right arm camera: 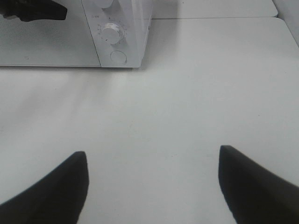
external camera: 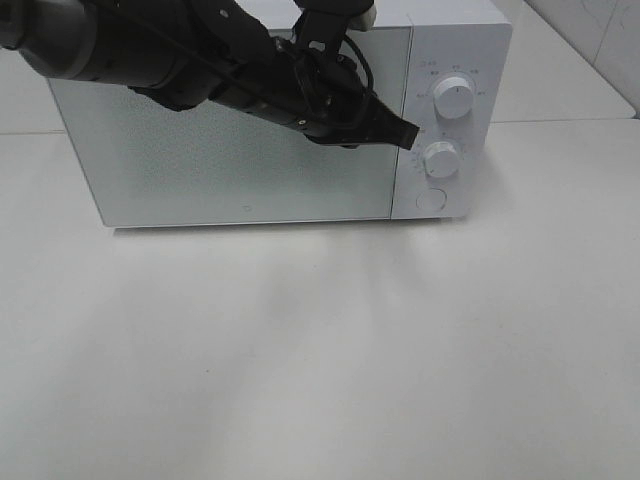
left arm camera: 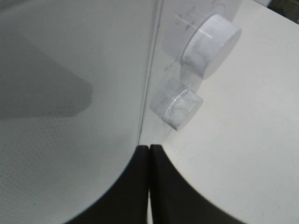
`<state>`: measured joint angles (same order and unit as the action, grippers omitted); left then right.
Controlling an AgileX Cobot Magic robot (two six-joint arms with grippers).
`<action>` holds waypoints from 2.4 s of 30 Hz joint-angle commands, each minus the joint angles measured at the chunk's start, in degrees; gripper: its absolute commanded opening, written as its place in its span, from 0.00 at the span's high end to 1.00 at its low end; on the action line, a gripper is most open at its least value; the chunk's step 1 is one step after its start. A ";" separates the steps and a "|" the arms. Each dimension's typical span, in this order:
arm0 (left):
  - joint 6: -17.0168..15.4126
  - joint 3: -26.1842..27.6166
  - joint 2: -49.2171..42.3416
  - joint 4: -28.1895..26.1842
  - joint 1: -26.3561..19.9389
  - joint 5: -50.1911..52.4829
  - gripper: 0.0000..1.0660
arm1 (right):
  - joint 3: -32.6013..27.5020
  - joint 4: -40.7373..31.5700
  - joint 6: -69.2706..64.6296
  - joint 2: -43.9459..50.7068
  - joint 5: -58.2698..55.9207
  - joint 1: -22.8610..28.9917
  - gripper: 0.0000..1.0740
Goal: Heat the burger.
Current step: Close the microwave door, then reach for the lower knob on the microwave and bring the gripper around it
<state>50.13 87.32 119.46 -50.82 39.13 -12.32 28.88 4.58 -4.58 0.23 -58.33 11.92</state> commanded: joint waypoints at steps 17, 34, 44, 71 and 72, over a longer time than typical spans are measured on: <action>-22.40 1.55 -10.83 28.30 -2.23 -23.26 1.00 | 0.06 0.17 0.17 1.26 0.74 -0.34 0.32; -51.51 1.43 -20.86 52.65 -2.75 -52.02 1.00 | 0.06 0.11 0.00 1.26 0.63 -0.34 0.32; -53.51 1.43 -21.89 54.95 -7.10 -58.44 1.00 | 0.06 0.11 -0.06 1.26 0.52 -0.34 0.32; -53.40 -20.68 -47.33 51.28 -28.76 -61.02 1.00 | 0.06 0.11 0.00 1.26 0.57 -0.34 0.32; -53.40 -20.68 -47.33 51.28 -28.76 -61.02 1.00 | 0.06 0.11 0.00 1.26 0.57 -0.34 0.32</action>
<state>-2.92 67.38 72.99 0.40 10.49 -69.73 28.88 4.58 -4.58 0.23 -58.33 11.92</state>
